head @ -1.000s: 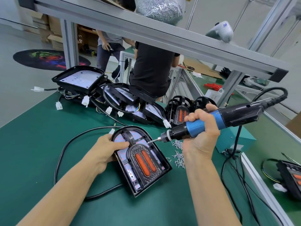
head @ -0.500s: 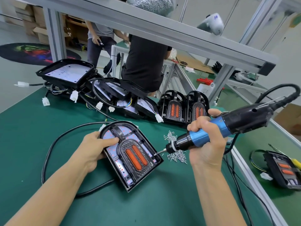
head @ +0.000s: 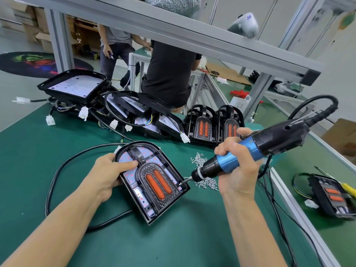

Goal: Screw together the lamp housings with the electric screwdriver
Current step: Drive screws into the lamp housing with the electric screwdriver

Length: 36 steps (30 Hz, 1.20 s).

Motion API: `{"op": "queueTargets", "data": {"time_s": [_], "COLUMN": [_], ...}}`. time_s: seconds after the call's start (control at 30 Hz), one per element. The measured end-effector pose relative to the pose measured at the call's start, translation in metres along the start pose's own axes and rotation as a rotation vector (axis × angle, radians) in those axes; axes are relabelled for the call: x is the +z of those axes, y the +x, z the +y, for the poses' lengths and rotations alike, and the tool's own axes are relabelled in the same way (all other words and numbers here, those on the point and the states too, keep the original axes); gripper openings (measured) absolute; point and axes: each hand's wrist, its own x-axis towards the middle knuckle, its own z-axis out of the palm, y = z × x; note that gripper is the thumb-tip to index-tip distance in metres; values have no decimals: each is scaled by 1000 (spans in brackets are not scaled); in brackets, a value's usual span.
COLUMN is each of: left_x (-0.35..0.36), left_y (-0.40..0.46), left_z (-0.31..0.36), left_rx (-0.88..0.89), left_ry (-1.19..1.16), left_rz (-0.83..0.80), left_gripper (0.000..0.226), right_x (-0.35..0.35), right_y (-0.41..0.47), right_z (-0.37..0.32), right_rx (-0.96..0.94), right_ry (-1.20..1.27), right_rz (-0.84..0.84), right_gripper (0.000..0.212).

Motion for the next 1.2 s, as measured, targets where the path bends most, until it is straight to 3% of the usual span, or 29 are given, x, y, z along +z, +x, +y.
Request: {"op": "queueTargets", "data": {"time_s": [0.9,1.2], "left_x": [4,6], "left_y": [-5,-7], "left_z": [1,3], "left_rx": [6,11], "left_ry": [-9,-2], "left_rz": [41,67], "left_gripper": [22,22], "right_x": [8,1], "right_y": [-6,6], "right_z": [6,-4], "right_rx": [32,173], "right_ry": [-68,-151], "right_rz": [-66,-103], "right_gripper": [33,36]}}
